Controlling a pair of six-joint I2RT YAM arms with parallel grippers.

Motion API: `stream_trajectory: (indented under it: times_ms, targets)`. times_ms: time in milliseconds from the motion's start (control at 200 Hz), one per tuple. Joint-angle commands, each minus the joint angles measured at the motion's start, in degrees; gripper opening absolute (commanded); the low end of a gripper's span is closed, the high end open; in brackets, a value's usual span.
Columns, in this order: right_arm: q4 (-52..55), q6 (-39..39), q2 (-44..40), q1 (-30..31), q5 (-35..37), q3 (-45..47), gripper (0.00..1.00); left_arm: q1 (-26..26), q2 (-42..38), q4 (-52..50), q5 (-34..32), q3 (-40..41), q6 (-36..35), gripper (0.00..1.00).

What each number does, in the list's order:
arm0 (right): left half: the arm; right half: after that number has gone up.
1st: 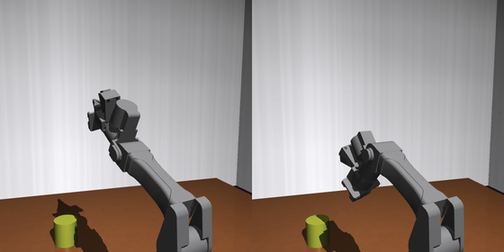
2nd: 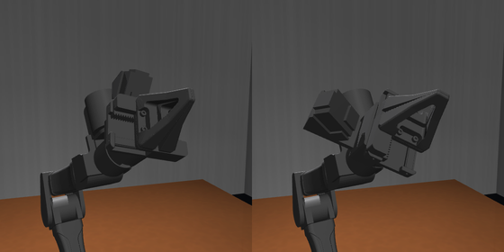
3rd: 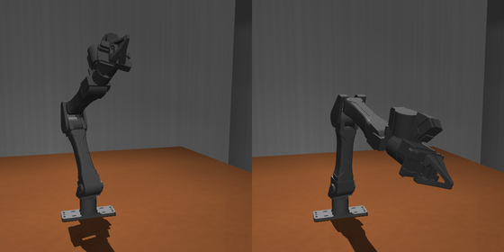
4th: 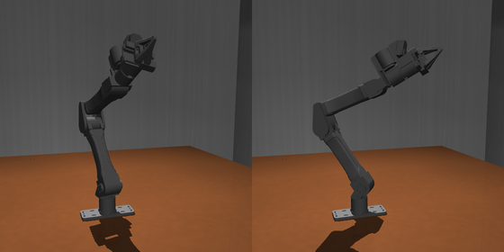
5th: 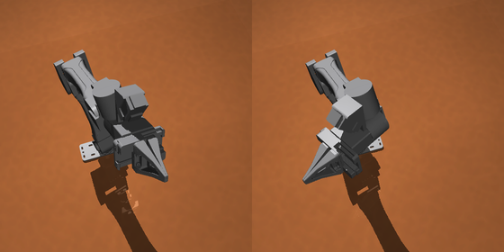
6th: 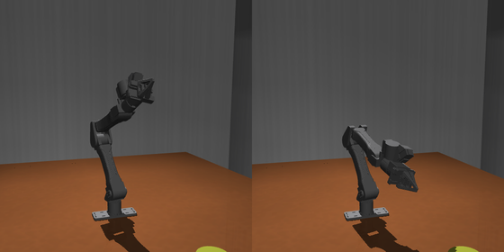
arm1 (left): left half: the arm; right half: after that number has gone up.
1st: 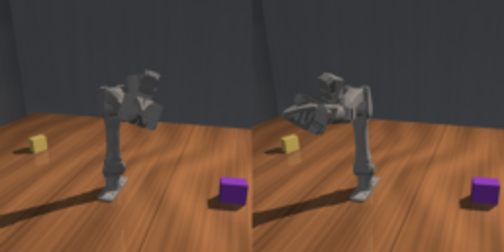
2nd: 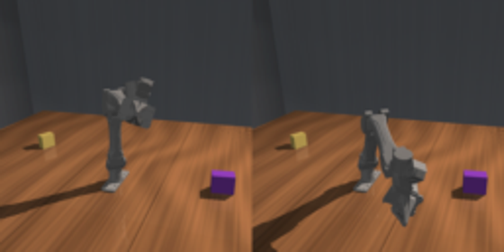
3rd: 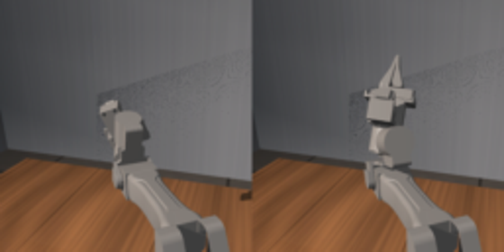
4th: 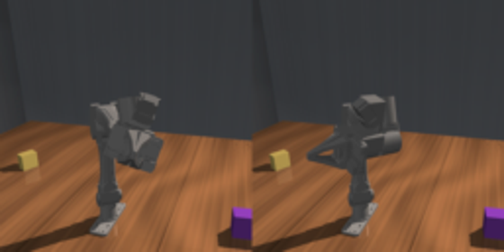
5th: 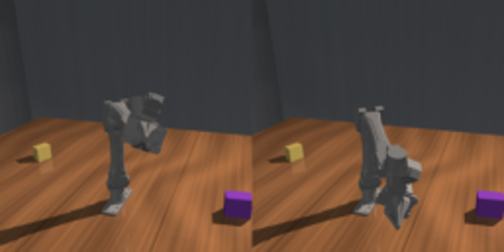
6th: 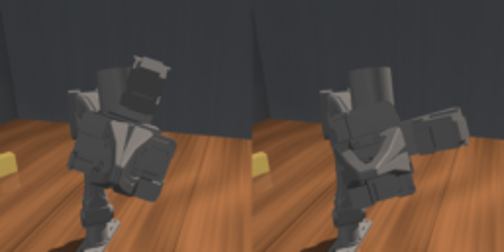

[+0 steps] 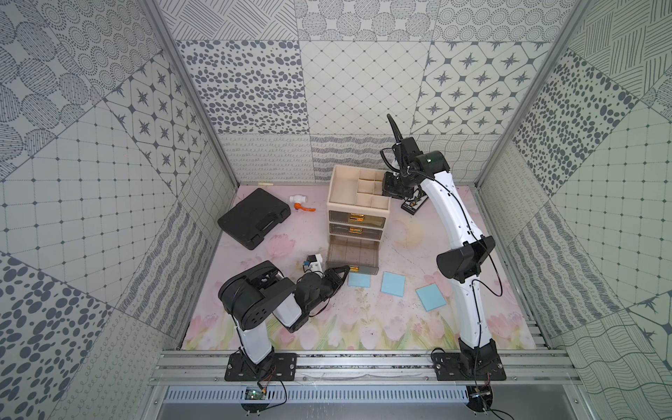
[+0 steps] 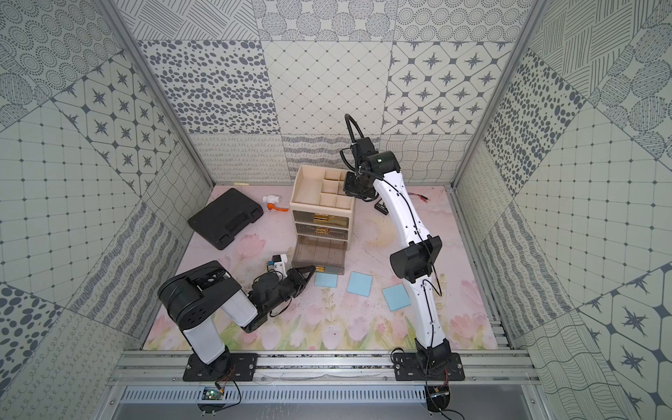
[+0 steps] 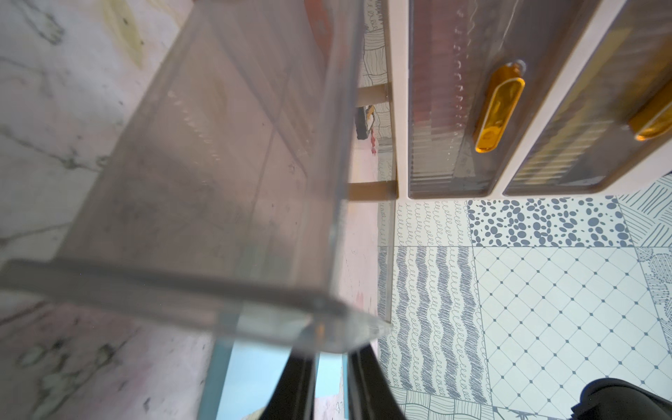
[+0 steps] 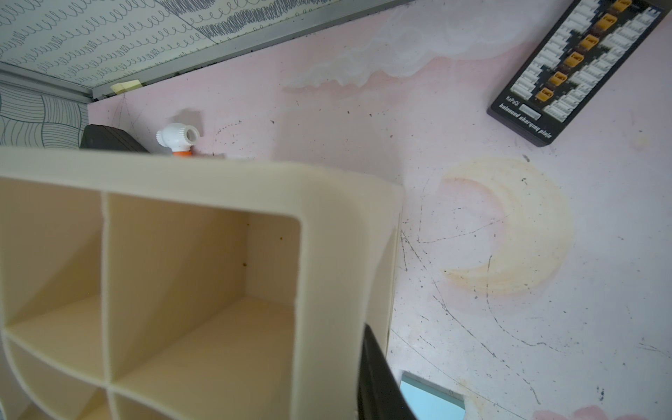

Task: Please put the sticky notes in the drawer by color
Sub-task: Open the drawer in the storage box.

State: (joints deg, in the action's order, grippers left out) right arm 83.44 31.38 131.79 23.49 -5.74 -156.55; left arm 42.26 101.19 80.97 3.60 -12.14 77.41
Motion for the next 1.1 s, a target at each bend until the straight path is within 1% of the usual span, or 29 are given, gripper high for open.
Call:
stream_trajectory:
  times_ms: [0, 280, 530, 675, 876, 1096]
  targets:
    - [-4.13, 1.24, 1.72, -0.9, -1.56, -0.58, 0.2, 0.72, -1.1, -1.94, -0.56, 1.68, -0.91, 0.18]
    - [-5.99, 1.98, 2.75, -1.68, -1.89, -0.69, 0.19, 0.83, -1.52, -2.25, -0.9, 0.04, -0.82, 0.18]
    - [-8.76, 3.41, 4.15, -2.03, -2.09, -0.69, 0.19, 0.58, -3.48, -8.42, -0.04, -4.45, -2.89, 0.18]
    - [-10.49, 3.98, 4.83, -2.38, -1.75, -2.16, 0.18, 0.01, -3.04, -10.12, 0.78, -6.67, -3.34, 0.18]
    - [-10.98, 3.43, 6.0, -2.45, -1.31, -3.24, 0.18, -1.08, -0.56, -8.8, 2.09, -7.43, -2.34, 0.18]
    - [-11.79, 2.9, 6.73, -2.61, -0.14, -3.32, 0.19, -1.65, 4.28, -2.79, 3.38, -6.39, -0.25, 0.19]
